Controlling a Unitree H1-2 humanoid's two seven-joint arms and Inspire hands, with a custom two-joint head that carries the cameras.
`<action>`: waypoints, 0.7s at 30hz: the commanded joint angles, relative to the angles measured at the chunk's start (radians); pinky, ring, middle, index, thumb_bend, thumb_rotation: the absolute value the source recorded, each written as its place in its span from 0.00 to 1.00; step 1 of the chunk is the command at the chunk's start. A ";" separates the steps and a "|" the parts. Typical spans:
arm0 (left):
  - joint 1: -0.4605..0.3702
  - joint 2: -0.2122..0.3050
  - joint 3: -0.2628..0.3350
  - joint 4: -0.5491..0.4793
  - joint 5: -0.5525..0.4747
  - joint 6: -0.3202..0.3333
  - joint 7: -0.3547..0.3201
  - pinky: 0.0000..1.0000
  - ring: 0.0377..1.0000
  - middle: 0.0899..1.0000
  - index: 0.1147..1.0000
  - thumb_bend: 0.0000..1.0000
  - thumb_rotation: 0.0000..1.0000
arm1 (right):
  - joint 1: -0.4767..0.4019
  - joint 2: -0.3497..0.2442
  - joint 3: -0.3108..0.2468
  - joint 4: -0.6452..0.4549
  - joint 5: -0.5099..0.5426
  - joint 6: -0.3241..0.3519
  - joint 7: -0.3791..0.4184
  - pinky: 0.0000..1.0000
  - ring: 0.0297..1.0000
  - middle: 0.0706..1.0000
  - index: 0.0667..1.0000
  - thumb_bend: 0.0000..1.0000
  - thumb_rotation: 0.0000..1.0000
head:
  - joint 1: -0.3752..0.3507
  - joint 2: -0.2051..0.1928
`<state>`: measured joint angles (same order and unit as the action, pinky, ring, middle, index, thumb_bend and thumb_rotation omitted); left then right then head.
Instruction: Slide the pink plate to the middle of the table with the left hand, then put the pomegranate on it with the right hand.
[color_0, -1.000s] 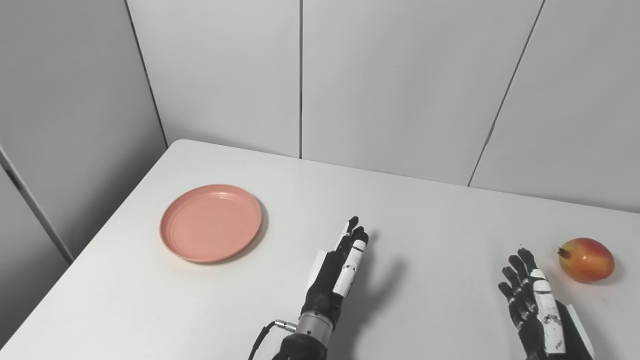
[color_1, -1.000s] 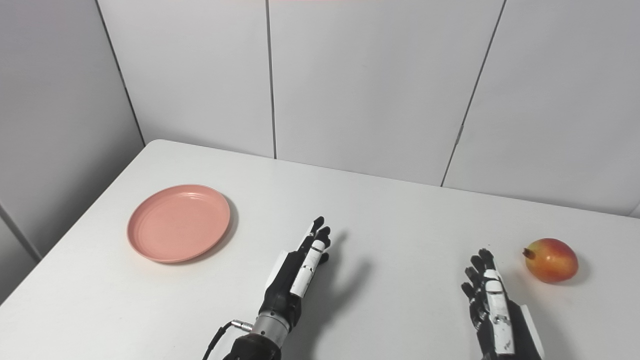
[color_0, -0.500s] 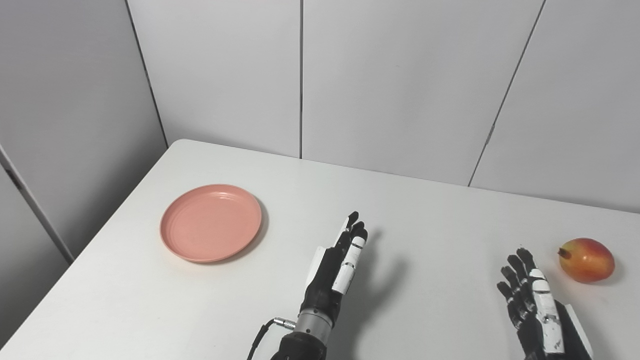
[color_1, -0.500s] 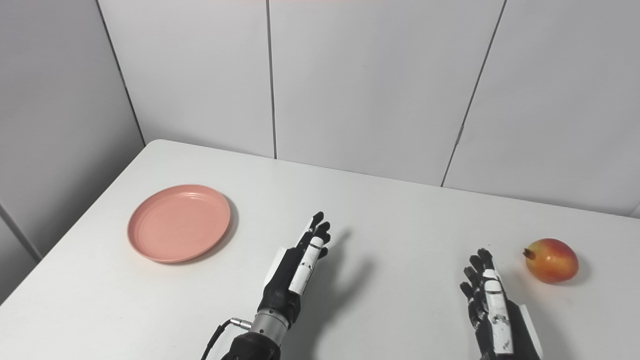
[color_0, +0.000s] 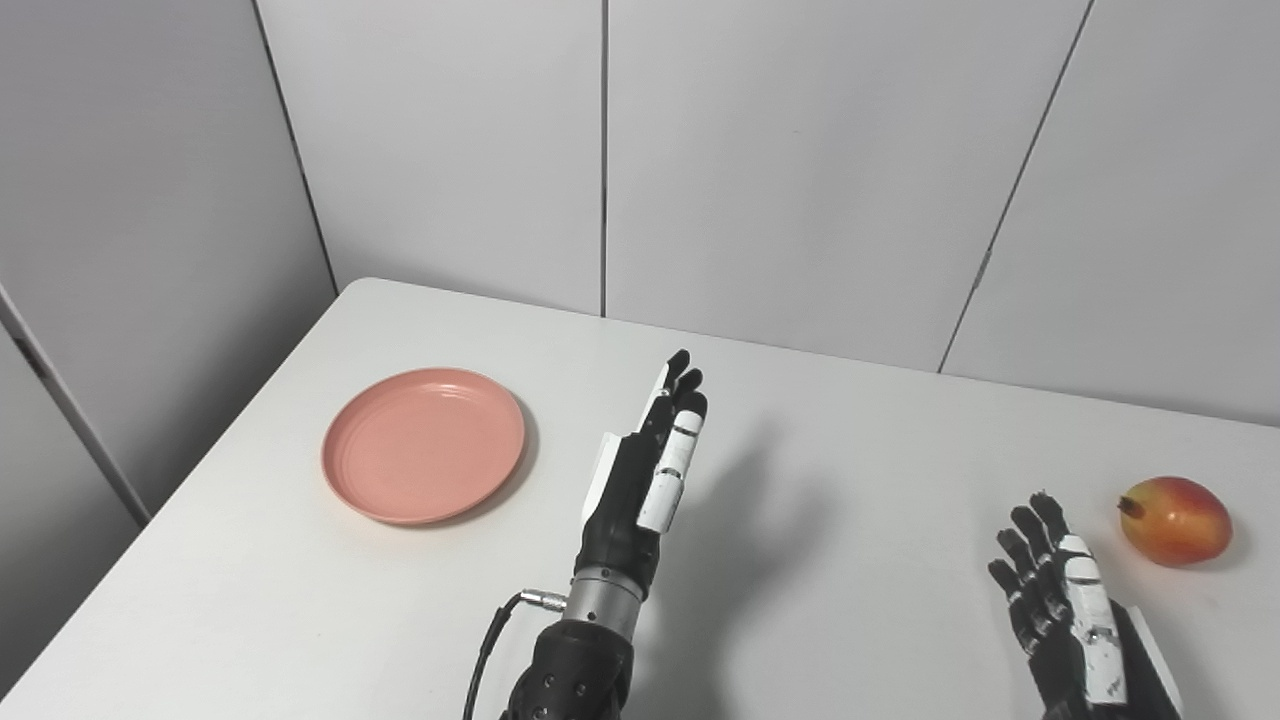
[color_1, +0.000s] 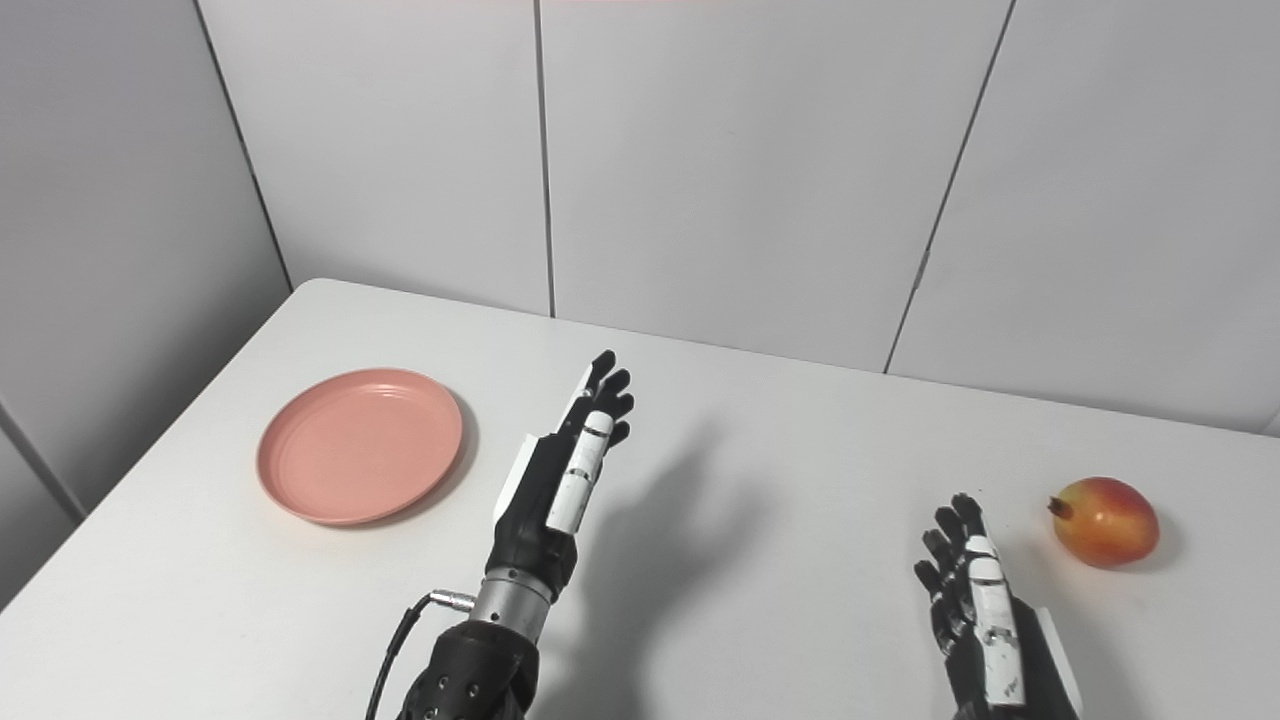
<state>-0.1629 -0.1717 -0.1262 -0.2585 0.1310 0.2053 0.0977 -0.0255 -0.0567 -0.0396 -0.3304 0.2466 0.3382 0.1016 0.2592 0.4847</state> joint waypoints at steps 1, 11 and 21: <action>-0.041 -0.006 0.017 -0.041 -0.019 -0.032 0.002 0.97 0.95 0.98 0.97 0.44 1.00 | -0.030 -0.004 -0.005 -0.022 0.012 -0.019 0.006 1.00 1.00 1.00 1.00 0.22 1.00 | 0.000 -0.002; -0.102 0.042 0.125 -0.039 -0.074 -0.073 0.010 0.99 0.97 0.99 0.98 0.46 1.00 | -0.033 -0.010 0.000 -0.003 0.011 -0.034 0.017 1.00 1.00 1.00 1.00 0.22 1.00 | 0.001 -0.009; -0.156 0.079 0.232 -0.035 -0.103 -0.092 0.043 0.96 0.96 0.98 0.97 0.47 1.00 | -0.032 -0.012 0.004 0.002 0.010 -0.029 0.019 1.00 1.00 1.00 1.00 0.22 1.00 | 0.001 -0.015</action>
<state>-0.2718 -0.1032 0.0980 -0.2620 0.0318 0.1594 0.1216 -0.0353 -0.0626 -0.0357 -0.3151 0.2503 0.3384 0.1088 0.2608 0.4694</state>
